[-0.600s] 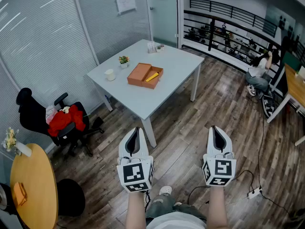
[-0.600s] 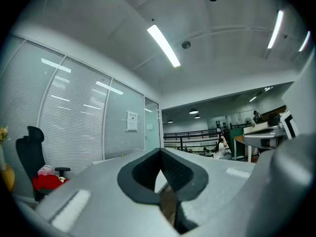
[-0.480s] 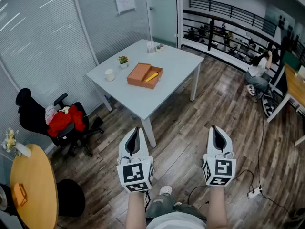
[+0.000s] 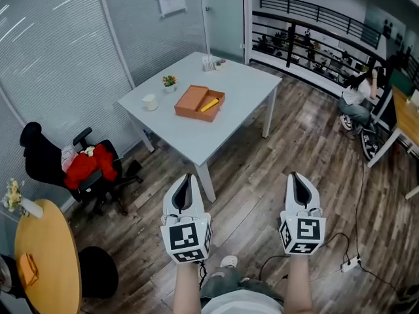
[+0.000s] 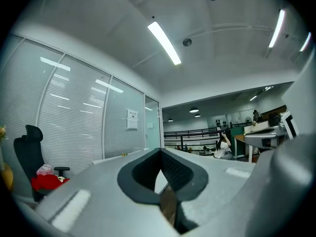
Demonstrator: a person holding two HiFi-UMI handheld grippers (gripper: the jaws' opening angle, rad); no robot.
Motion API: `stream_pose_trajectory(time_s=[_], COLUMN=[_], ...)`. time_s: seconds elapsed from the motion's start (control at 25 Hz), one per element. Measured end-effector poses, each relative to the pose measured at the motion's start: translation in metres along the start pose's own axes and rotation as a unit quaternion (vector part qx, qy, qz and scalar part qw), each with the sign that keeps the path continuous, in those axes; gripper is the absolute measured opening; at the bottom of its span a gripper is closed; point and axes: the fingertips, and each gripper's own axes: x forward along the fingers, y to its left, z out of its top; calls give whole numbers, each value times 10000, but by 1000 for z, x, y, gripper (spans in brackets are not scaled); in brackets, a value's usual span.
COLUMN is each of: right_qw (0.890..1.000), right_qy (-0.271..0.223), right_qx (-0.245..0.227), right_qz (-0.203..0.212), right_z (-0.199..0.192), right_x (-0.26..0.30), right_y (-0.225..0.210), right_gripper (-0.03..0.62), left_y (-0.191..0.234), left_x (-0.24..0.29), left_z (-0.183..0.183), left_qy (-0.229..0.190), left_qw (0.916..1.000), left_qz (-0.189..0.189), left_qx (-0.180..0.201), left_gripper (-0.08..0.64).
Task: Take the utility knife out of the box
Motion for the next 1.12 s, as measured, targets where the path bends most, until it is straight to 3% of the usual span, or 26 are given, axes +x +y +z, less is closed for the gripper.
stream_pose_trajectory(time_s=[0.24, 0.4, 0.64, 0.8, 1.12], right_qw=[10000, 9998, 9994, 9994, 9997], right_qy=[-23, -51, -73, 15, 136], right_qx=[49, 130, 259, 266, 207], right_qz=[-53, -122, -233, -201, -50], right_z=[1, 3, 2, -3, -9], right_x=[27, 46, 71, 82, 110], right_y=[4, 9, 13, 20, 24], right_gripper=[26, 28, 28, 28, 23], left_y=[17, 30, 46, 63, 76], left_x=[26, 46, 71, 80, 104], left_z=[0, -1, 0, -5, -19], left_qy=[-35, -61, -154, -126, 22], left_qw=[10000, 10000, 9999, 9999, 9997], left_qz=[14, 2, -45, 31, 184], left_qx=[14, 10, 41, -74, -185], left_gripper=[0, 47, 234, 306, 319])
